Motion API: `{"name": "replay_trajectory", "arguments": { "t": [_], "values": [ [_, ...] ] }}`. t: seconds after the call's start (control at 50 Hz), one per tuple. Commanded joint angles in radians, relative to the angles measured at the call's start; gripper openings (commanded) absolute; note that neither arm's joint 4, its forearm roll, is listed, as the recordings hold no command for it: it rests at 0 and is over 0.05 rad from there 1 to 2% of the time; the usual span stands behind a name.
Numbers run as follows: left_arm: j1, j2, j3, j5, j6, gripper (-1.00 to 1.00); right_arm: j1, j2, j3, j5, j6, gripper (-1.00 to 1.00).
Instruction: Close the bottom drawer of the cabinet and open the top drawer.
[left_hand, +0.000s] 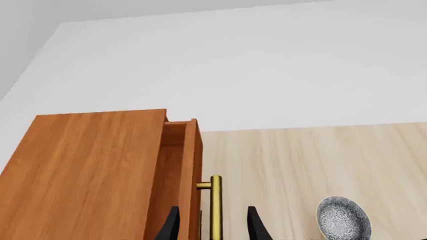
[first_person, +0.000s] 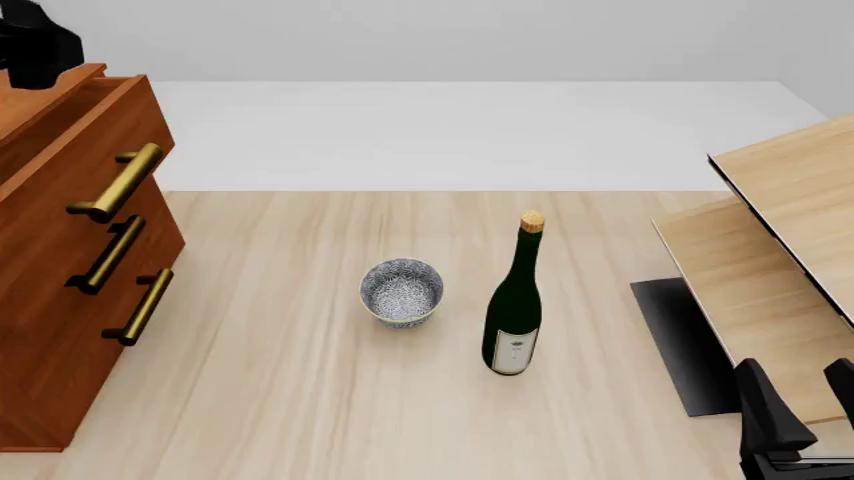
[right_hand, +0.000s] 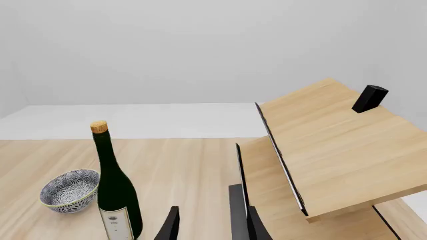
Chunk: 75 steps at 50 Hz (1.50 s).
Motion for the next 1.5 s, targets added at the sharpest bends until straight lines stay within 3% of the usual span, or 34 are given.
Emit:
{"name": "replay_trajectory", "arguments": {
  "t": [0.02,1.5],
  "values": [
    [0.019,-0.005,0.047,-0.013,-0.030,1.00,0.000,0.000,0.001,0.000,-0.001,1.00],
    [0.121,-0.043,0.306,-0.151,-0.081,1.00,0.001,-0.001,0.001,-0.001,-0.005,1.00]
  ]
}}
